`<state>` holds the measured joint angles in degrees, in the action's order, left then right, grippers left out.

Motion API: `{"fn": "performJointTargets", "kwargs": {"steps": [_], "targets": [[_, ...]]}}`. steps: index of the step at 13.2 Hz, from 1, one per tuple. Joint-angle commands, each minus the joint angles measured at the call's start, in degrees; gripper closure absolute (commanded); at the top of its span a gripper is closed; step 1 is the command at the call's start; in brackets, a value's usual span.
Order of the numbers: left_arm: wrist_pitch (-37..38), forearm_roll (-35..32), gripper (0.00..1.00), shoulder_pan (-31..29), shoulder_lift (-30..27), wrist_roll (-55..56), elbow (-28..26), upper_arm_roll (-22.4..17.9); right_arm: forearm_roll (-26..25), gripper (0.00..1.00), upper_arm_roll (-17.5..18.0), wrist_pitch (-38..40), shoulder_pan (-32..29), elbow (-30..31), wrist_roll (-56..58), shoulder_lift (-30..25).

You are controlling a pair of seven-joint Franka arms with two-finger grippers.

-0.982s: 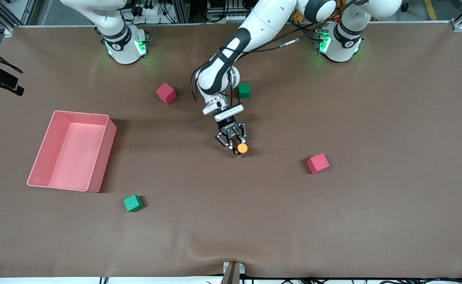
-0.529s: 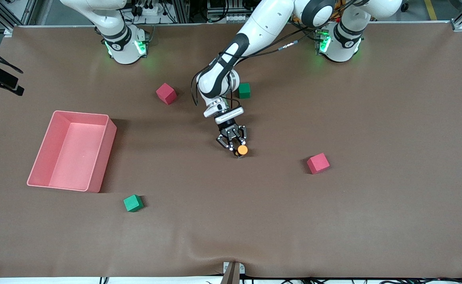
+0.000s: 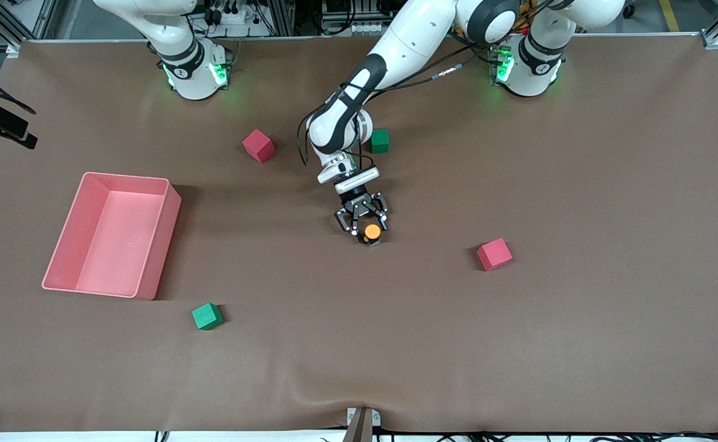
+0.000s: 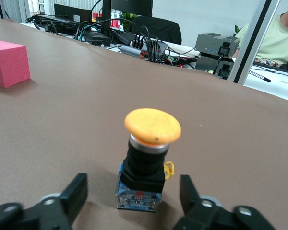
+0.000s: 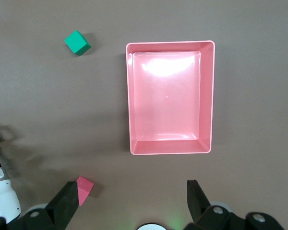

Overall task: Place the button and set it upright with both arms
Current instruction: 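Lower the upright button onto the table with the left gripper, then open the left gripper and lift it off the button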

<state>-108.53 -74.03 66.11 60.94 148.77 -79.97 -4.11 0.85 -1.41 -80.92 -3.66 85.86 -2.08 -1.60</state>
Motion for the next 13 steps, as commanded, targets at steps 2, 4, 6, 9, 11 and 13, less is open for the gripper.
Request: {"fn": "performJointTargets", "kwargs": {"steps": [2,4,6,9,11,13], "targets": [[1.04,-0.6,0.0,0.6,-1.16,-1.71,1.66,-0.11,0.56,0.0,0.62,0.5,-1.35,-0.43,-0.65,0.01],[1.91,0.81,0.0,0.68,-3.1,-5.41,0.26,1.73,0.56,0.0,0.62,0.5,-1.35,-0.43,-0.73,0.01],[4.19,0.9,0.0,1.21,-3.71,-6.81,-2.11,1.91,0.56,0.0,0.71,0.41,-1.43,-0.43,-0.73,0.01],[4.73,1.69,0.0,1.21,-8.28,-13.05,-6.6,4.81,0.64,0.0,0.71,0.15,-1.0,-0.43,-0.82,0.01],[5.08,4.67,0.0,1.21,-10.04,-16.82,-7.04,5.34,0.65,0.0,0.8,-0.03,-0.73,-0.43,-0.82,0.1],[7.01,7.75,0.0,1.21,-13.19,-23.31,-9.23,7.44,0.65,0.0,0.88,0.32,-0.38,-0.34,-0.73,0.45]]}}
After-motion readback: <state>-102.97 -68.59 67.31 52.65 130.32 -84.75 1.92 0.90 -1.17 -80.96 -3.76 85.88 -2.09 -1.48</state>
